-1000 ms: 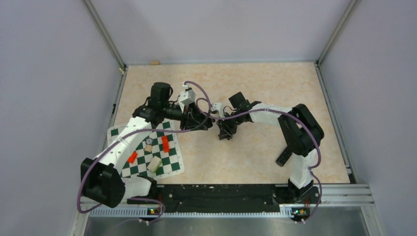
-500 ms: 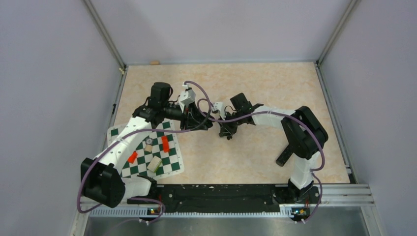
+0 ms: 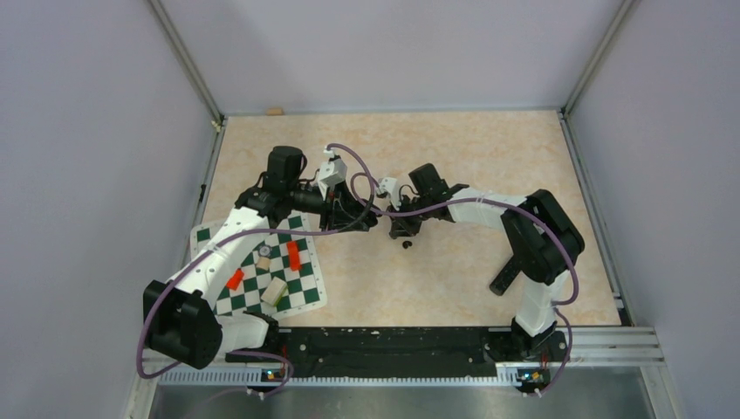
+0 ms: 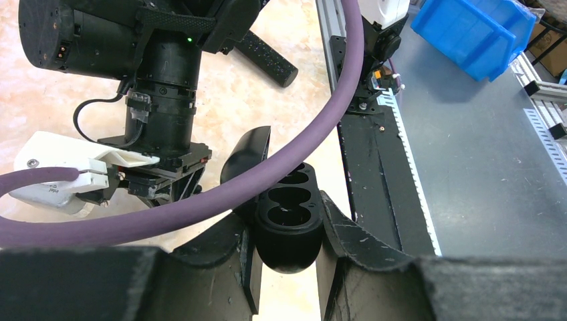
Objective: Insert the wireless bluetooth earbuds into the charging case
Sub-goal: Pick up the left earbud from the center of the board.
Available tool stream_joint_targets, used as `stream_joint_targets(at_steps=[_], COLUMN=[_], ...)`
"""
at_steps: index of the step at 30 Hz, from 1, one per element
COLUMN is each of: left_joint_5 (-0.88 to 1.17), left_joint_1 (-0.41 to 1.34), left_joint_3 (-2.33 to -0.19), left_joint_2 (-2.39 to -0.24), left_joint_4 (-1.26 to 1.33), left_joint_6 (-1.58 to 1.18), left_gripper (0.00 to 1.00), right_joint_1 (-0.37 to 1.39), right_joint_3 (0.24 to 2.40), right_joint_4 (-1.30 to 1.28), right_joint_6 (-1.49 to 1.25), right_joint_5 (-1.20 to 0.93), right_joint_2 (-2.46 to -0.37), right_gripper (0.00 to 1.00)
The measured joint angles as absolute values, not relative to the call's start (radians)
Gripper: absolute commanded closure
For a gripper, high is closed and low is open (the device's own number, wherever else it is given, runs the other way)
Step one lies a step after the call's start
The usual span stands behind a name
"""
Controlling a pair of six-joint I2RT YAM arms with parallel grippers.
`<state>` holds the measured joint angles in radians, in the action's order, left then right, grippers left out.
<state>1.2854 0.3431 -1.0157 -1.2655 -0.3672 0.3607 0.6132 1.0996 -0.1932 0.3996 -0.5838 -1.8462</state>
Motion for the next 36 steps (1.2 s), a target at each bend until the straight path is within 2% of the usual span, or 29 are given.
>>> stream_joint_targets(at_steps=[14, 27, 32, 36], left_joint_5=[1.285, 1.285, 1.285, 1.285], left_joint_1=[0.343, 0.343, 0.343, 0.343], left_joint_3=[-1.016, -1.016, -1.016, -1.016], left_joint_2=[-1.266, -1.266, -1.266, -1.266], left_joint_4=[-0.367, -0.367, -0.367, -0.367], left_joint_6=[0.36, 0.36, 0.36, 0.36], left_gripper=[1.0, 1.0, 1.0, 1.0], right_joint_1=[0.613, 0.613, 0.613, 0.613], right_joint_3=[1.1, 1.1, 1.1, 1.1], right_joint_4=[-0.194, -0.199, -0.199, -0.196], right_joint_6=[0.398, 0.397, 0.396, 0.388], right_joint_5=[-0.561, -0.539, -0.538, -0.536], right_joint_2=[-1.845, -1.842, -1.842, -1.841], right_gripper=[0.91, 0.87, 0.91, 1.0])
